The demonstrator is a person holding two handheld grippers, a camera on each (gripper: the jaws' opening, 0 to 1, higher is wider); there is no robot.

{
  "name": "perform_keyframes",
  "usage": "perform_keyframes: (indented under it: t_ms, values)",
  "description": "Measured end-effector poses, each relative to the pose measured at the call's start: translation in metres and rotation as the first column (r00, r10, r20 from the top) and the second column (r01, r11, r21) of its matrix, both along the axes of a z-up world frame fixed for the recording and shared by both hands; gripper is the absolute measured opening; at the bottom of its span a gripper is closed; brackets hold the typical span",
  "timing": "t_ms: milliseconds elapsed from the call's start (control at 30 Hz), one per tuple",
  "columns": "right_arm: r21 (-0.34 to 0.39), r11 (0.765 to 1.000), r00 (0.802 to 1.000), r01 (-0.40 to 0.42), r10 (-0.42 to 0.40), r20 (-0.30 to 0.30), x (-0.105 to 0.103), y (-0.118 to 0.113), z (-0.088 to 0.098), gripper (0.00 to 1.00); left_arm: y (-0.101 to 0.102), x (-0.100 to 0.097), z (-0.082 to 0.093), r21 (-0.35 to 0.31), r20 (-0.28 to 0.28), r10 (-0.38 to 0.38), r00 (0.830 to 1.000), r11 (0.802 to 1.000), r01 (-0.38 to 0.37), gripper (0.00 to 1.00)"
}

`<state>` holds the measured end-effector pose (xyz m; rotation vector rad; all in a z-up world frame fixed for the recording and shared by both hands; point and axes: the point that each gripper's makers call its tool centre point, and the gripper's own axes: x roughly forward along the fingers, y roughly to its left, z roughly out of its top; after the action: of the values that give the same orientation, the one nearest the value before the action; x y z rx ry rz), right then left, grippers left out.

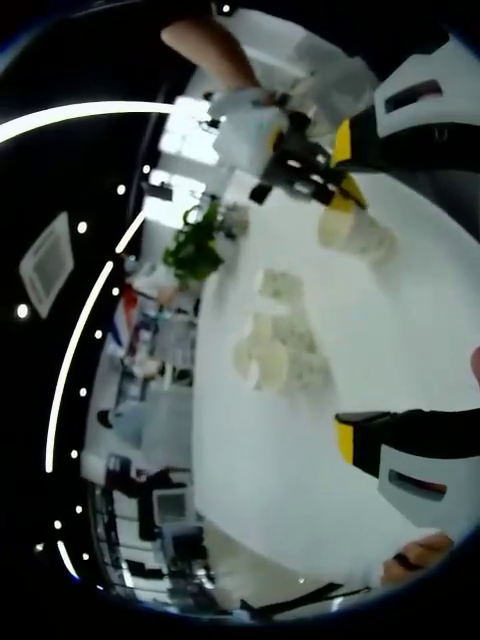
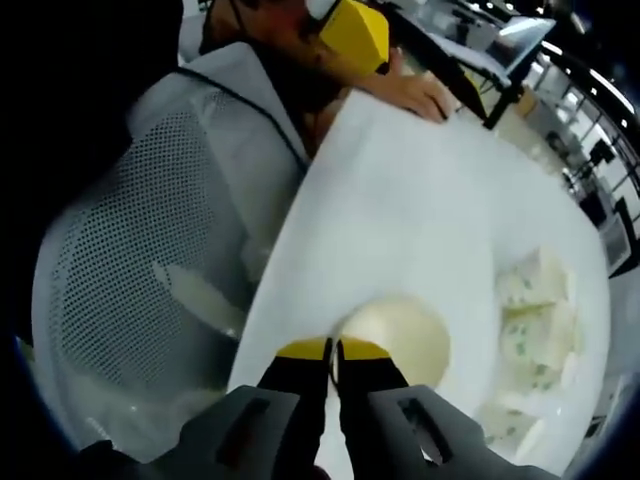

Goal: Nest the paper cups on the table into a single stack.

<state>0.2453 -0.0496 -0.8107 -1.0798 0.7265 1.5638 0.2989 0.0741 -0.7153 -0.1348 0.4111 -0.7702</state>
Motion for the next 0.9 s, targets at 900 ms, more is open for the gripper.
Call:
perform_keyframes:
  t_ms: [900]
  values:
    - [0.265, 0.941, 0.973, 0.212, -0.228, 0.029, 0.006, -0.001, 0.046, 0.23, 0.005, 0.007, 0.003, 0.005, 0.008, 0.006, 1.000, 1.000, -0.006, 0.98]
